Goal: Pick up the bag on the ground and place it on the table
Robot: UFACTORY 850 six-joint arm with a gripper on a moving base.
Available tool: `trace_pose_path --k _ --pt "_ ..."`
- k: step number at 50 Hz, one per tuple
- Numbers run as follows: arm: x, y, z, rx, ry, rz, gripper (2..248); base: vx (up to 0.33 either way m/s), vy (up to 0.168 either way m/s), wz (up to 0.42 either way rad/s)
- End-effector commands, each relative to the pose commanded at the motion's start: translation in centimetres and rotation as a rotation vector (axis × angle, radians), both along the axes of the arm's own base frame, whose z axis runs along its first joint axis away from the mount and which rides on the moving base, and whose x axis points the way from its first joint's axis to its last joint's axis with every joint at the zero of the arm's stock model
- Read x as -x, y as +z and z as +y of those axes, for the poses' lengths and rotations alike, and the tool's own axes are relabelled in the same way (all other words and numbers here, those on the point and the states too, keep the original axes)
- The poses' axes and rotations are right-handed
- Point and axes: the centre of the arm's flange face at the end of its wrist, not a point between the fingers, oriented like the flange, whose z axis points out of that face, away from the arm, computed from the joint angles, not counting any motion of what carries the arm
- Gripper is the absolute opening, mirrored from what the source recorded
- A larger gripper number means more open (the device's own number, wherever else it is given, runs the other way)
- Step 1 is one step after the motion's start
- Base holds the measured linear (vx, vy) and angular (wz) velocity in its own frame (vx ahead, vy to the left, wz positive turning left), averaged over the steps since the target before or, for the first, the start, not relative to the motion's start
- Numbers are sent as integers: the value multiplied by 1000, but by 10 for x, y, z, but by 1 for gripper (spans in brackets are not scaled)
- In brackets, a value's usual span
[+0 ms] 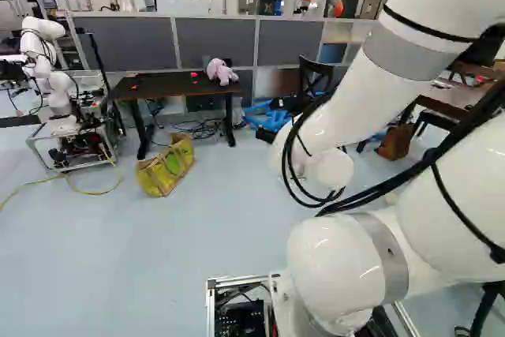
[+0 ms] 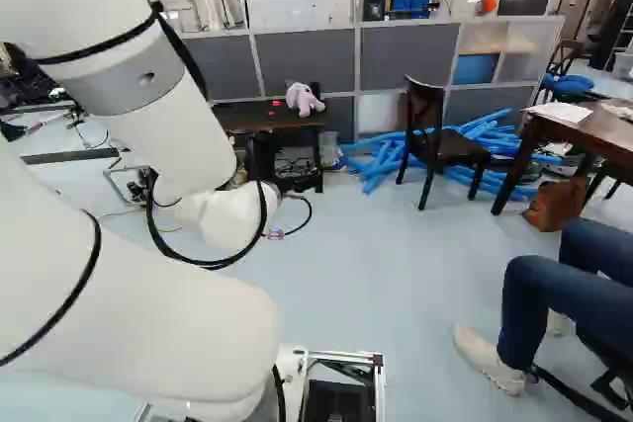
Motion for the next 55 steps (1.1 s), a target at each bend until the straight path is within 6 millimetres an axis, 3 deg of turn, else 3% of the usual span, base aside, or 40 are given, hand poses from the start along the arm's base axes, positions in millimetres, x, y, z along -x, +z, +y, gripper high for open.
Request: trace_pose_path --k 55 --pt "0 0 0 0 0 0 247 27 2 2"
